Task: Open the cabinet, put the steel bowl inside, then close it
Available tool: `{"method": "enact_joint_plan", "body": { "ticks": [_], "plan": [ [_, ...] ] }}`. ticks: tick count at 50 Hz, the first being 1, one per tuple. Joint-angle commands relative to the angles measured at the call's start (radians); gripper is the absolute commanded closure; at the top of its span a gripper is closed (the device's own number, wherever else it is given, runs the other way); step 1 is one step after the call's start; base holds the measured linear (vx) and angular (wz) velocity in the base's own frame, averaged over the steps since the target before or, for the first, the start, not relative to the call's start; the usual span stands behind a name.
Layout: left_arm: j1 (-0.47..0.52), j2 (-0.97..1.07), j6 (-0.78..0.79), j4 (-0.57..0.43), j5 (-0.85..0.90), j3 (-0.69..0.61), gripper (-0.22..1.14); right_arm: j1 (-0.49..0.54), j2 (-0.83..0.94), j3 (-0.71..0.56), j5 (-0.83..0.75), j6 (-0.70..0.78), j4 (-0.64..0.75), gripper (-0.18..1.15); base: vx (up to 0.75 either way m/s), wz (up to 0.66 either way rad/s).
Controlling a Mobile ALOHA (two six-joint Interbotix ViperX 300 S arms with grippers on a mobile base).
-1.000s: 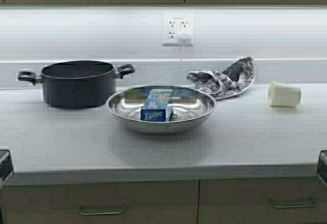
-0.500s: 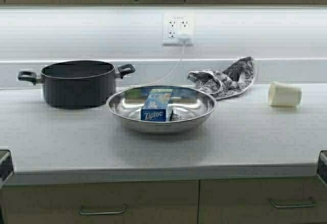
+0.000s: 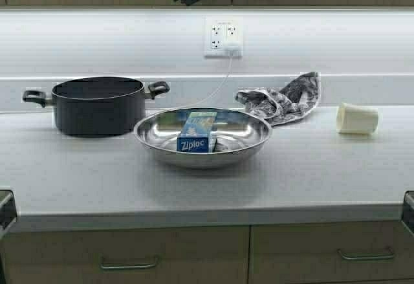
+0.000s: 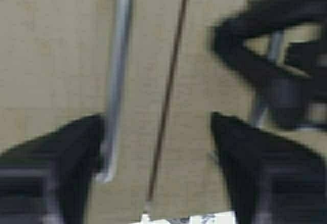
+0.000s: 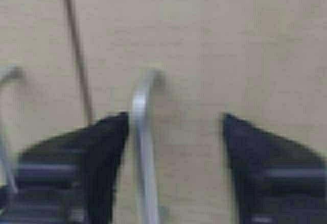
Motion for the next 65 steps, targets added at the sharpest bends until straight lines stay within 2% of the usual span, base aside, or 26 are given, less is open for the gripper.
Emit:
{"method": "enact_joint_plan", "body": {
  "ticks": [1,4,5,7,9,13,16,26,32,41,52,65],
  "plan": [
    [0.015,-0.026,-0.002,0.0,0.012,-0.035,0.44,-0.014,0.0,-0.046,-0.002,0.002,0.006,0.59,-0.05,-0.04],
    [0.015,-0.026,-0.002,0.0,0.031,-0.04,0.73,-0.017,-0.009,-0.029,0.003,0.002,0.006,0.91,-0.05,-0.04],
    [0.015,-0.026,0.0,0.0,0.037,-0.041,0.82,-0.017,-0.012,-0.021,0.005,0.003,0.008,0.98,-0.05,0.0],
    [0.015,-0.026,-0.002,0.0,0.049,-0.043,0.96,-0.017,-0.018,-0.011,0.008,0.003,0.006,1.04,-0.04,0.06],
    [0.015,-0.028,-0.002,0.0,0.058,-0.041,1.01,-0.017,-0.028,0.0,0.008,0.003,0.008,1.01,-0.04,0.05],
    [0.015,-0.051,0.0,0.0,0.067,-0.012,0.91,-0.012,-0.051,0.025,0.009,0.003,0.006,0.88,-0.02,0.02],
    [0.008,-0.092,-0.002,0.0,0.067,0.037,0.85,-0.008,-0.08,0.058,0.011,0.003,0.008,0.86,-0.01,0.01],
    [-0.029,-0.255,0.002,0.002,0.091,0.218,0.88,0.028,-0.244,0.216,0.094,0.002,0.006,0.89,0.01,0.01],
    [-0.034,-0.354,0.005,0.009,0.161,0.322,0.88,0.032,-0.321,0.298,0.141,0.0,-0.003,0.89,0.02,0.0],
    [-0.031,-0.503,0.057,0.009,0.227,0.48,0.88,0.032,-0.453,0.42,0.207,0.002,-0.071,0.89,-0.02,-0.01],
    [0.011,-0.672,0.081,0.014,0.357,0.609,0.88,0.031,-0.58,0.526,0.281,0.012,-0.094,0.89,-0.06,-0.01],
    [0.069,-0.825,0.086,0.026,0.5,0.698,0.88,0.031,-0.652,0.604,0.305,0.005,-0.098,0.89,-0.1,-0.06]
  ]
}}
